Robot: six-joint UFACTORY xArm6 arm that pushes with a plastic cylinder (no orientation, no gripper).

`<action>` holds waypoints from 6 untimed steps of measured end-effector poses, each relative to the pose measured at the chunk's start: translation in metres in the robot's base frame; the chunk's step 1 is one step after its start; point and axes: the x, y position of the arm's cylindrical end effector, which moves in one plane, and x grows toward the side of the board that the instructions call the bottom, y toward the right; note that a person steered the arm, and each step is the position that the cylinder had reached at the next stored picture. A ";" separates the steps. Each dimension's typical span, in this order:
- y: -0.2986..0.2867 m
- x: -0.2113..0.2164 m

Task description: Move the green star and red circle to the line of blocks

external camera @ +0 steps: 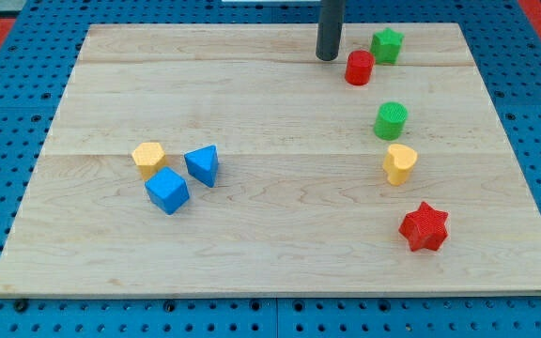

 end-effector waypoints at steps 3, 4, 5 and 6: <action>0.032 0.007; 0.038 0.009; 0.047 0.031; 0.048 0.038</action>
